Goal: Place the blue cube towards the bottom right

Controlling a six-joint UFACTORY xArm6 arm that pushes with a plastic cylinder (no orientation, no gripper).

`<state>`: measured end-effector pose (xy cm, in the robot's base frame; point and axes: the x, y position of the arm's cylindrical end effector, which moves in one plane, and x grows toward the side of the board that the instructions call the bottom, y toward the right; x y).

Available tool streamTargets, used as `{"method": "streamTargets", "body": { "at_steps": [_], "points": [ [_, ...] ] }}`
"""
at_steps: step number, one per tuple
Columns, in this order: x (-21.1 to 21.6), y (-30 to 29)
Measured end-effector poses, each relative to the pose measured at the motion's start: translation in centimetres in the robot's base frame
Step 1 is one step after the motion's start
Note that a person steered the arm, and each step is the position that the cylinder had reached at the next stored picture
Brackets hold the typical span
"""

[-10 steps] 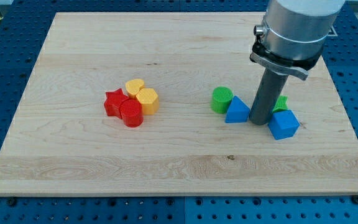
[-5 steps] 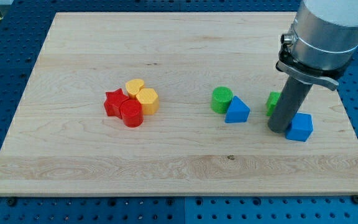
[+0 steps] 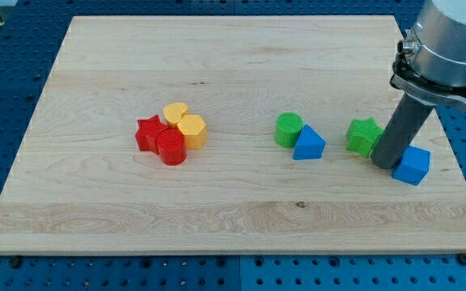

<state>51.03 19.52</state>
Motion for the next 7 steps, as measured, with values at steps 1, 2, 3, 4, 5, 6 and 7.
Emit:
{"method": "streamTargets", "body": {
  "at_steps": [1,2,3,4,5,6,7],
  "points": [
    [-1.0,0.2],
    [-1.3,0.8],
    [-1.3,0.8],
    [-1.9,1.3],
    [-2.0,1.4],
    [-3.1,1.6],
    [-3.1,1.6]
  ]
}}
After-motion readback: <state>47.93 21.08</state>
